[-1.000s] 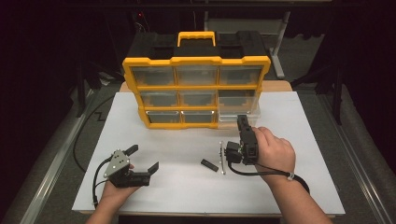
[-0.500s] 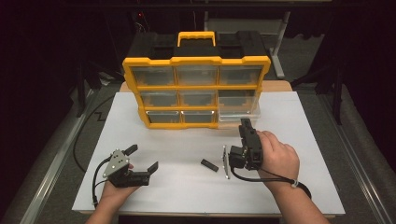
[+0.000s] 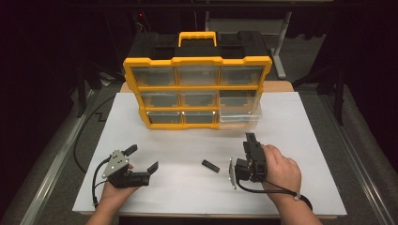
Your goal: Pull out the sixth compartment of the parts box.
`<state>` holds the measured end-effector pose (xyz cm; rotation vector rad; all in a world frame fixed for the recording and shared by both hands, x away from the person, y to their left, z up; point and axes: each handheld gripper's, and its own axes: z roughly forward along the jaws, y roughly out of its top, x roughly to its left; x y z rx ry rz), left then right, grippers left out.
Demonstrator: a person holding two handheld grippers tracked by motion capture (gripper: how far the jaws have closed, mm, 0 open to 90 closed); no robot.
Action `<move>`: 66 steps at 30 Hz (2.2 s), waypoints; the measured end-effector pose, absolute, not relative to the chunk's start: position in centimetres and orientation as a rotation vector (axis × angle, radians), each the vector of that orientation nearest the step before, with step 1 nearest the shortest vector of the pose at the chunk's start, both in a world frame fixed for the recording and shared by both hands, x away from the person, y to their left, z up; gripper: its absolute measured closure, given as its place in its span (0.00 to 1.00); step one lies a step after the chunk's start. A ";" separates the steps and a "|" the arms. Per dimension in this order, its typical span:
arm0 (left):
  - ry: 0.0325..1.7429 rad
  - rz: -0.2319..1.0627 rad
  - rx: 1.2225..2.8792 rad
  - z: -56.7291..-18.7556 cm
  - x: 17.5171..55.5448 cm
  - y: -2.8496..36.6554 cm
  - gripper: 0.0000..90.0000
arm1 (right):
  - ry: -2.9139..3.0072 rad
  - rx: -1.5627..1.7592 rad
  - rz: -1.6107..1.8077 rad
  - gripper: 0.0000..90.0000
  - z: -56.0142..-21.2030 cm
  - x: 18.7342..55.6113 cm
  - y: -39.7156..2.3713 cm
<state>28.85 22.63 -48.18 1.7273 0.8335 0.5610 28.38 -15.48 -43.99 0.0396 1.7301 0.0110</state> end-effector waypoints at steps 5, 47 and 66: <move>0.829 0.559 1.735 -48.2 28.9 22.6 0.00 | 1.763 0.042 -0.001 0.61 -46.0 28.5 -16.0; 0.846 0.564 1.736 -48.3 28.9 22.6 0.00 | 1.873 0.097 -0.047 0.17 -49.2 28.0 -19.8; 0.869 0.568 1.752 -48.5 29.3 22.8 0.00 | 1.864 0.109 -0.019 0.00 -49.1 28.2 -19.1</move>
